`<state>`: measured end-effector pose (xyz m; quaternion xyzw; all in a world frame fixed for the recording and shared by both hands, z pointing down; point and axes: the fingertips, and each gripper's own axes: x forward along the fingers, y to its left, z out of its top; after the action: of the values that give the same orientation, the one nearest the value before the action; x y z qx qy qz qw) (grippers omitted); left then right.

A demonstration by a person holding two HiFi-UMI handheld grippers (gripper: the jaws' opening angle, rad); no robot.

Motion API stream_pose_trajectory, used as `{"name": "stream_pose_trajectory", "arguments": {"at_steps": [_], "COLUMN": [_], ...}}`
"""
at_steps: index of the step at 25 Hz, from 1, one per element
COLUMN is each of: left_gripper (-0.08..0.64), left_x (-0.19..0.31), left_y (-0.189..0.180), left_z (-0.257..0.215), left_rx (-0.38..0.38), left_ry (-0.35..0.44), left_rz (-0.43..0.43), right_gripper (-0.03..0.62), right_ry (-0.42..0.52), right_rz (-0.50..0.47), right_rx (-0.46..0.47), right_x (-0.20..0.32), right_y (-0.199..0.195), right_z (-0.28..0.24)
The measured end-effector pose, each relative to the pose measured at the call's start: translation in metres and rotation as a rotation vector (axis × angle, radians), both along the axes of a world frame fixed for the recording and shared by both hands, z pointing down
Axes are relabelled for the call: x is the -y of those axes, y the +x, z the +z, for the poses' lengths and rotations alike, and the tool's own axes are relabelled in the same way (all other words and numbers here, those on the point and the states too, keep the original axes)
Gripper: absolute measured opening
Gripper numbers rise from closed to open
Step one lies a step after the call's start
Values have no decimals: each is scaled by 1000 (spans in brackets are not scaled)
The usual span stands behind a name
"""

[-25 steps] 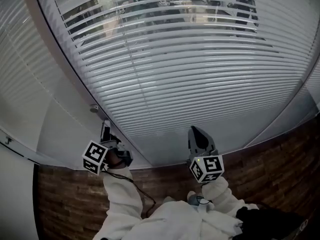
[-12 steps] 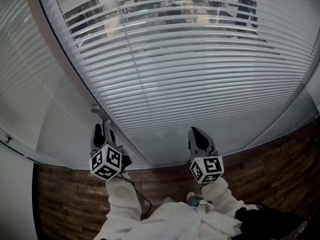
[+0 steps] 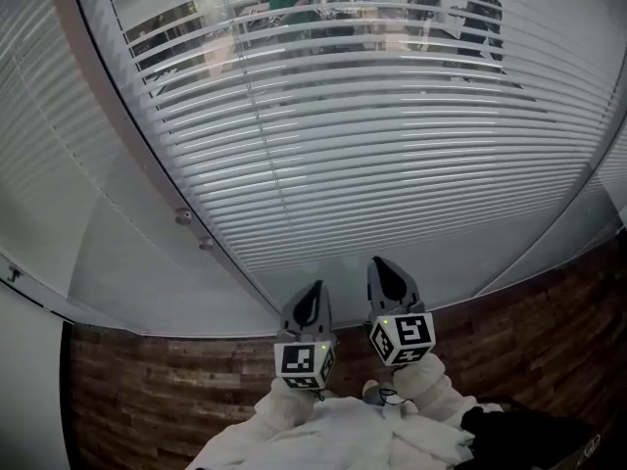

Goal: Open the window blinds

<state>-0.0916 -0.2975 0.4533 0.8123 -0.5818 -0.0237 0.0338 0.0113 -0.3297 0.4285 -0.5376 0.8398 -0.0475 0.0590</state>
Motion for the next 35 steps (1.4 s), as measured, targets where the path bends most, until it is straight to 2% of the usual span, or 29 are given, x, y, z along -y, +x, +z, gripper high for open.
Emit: {"name": "stream_pose_trajectory", "arguments": {"at_steps": [2, 5, 14, 35], "left_gripper": [0, 0, 0, -1], "left_x": [-8, -7, 0, -10], "left_y": [22, 33, 23, 29], "left_z": [10, 0, -11, -3], "left_rx": [1, -18, -45, -59], "left_ry": [-28, -7, -3, -25], "left_rz": [37, 60, 22, 0], "right_gripper": [12, 12, 12, 12], "right_ry": [-2, 3, 10, 9], "right_rz": [0, 0, -18, -23], "right_rx": [-20, -27, -68, -68], "right_x": [-3, -3, -11, -18], "right_y": [3, 8, 12, 18], "right_z": [2, 0, 0, 2]}}
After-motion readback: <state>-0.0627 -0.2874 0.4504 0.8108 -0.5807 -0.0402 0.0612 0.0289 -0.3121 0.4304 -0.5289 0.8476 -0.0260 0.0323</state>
